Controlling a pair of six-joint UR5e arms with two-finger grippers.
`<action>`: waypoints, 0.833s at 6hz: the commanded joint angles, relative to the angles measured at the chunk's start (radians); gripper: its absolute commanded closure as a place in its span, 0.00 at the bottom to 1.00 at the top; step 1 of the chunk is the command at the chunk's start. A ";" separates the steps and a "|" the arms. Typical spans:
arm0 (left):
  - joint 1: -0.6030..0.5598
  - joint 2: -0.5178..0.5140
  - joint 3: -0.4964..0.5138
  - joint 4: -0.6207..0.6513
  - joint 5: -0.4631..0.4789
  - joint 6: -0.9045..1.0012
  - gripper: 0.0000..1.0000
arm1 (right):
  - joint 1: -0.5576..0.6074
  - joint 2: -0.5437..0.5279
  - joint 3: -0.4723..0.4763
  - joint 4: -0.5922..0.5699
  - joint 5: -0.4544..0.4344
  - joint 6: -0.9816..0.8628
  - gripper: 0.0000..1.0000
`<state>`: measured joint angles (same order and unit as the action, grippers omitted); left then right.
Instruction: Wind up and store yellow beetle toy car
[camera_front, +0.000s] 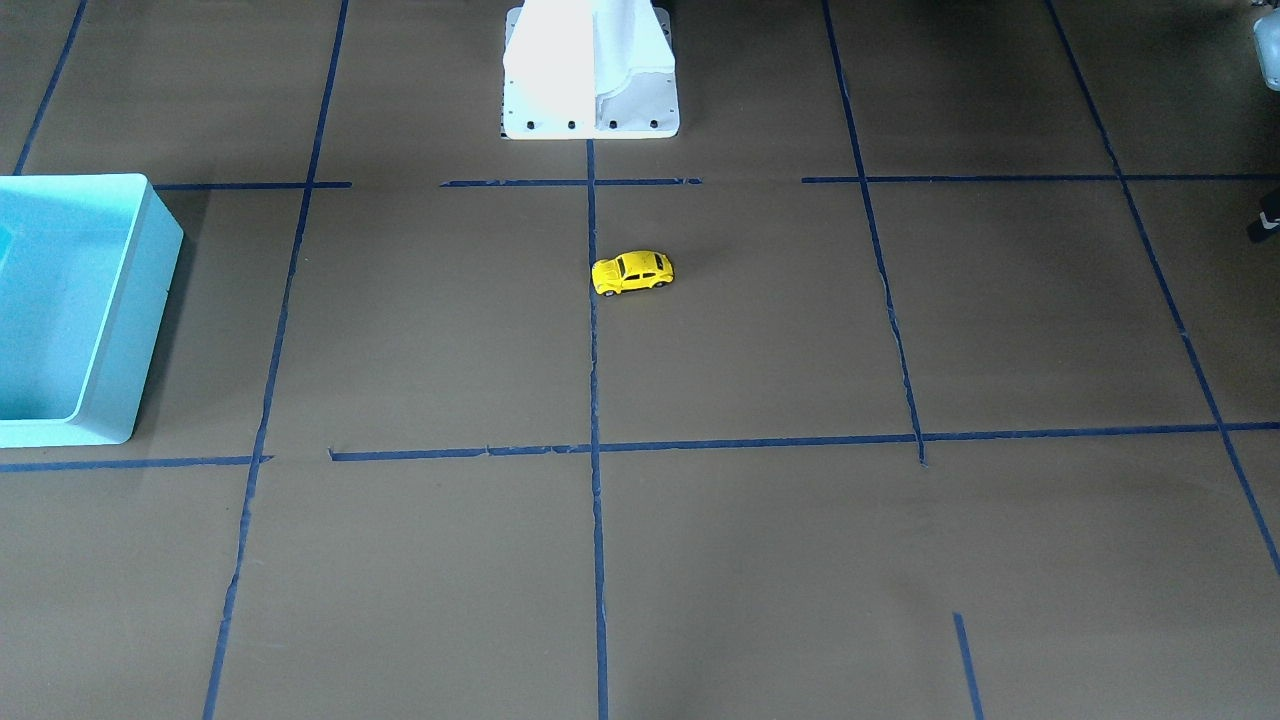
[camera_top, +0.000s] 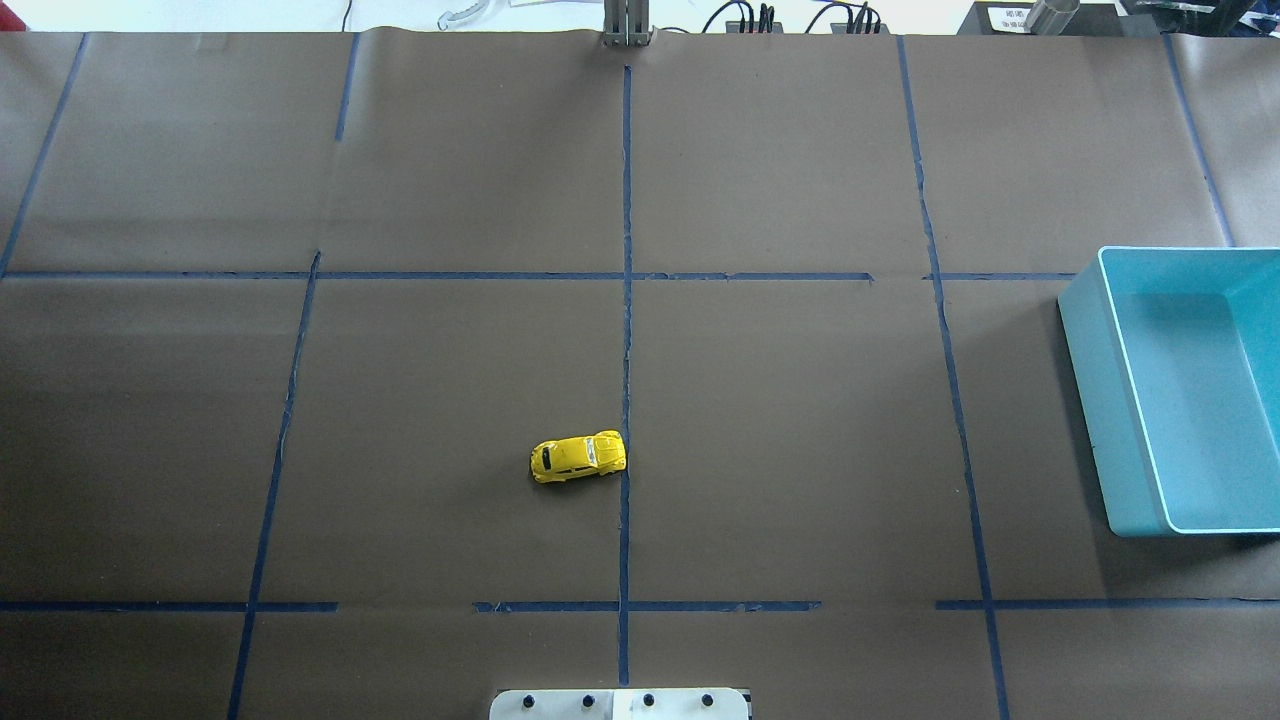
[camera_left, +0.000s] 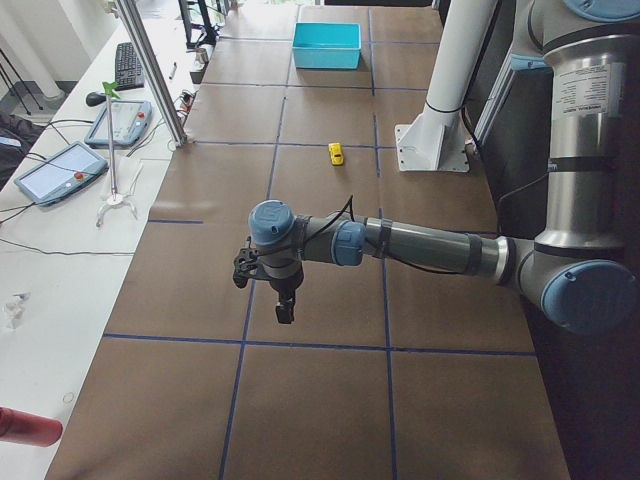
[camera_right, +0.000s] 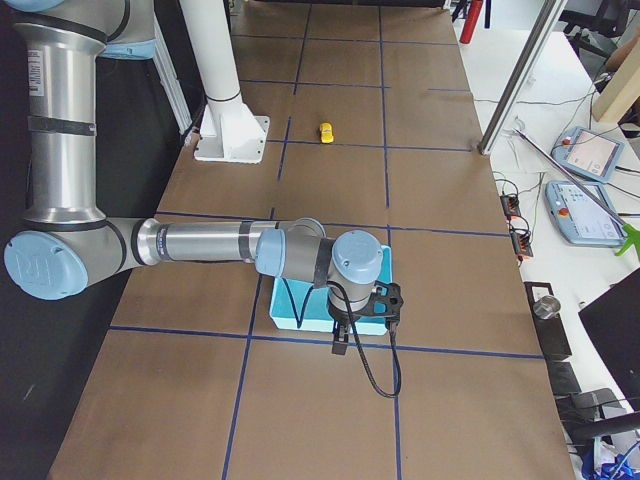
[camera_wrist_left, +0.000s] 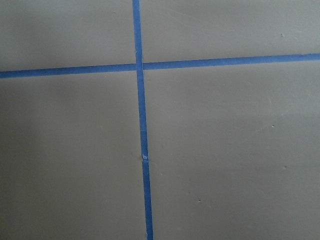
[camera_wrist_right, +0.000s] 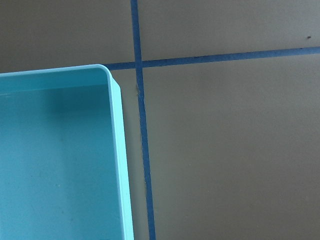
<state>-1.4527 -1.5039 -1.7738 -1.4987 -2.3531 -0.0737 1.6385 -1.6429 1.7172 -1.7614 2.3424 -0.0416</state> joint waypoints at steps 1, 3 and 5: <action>0.000 0.001 0.004 0.000 0.000 0.006 0.00 | 0.000 0.001 -0.001 0.005 0.000 0.000 0.00; 0.000 0.001 0.007 0.002 0.000 0.005 0.00 | 0.000 0.001 -0.001 0.003 0.000 0.003 0.00; 0.005 -0.001 0.011 -0.026 0.008 0.008 0.00 | 0.000 0.001 -0.002 0.005 0.000 0.002 0.00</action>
<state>-1.4509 -1.5044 -1.7645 -1.5066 -2.3493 -0.0660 1.6383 -1.6414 1.7154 -1.7567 2.3424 -0.0397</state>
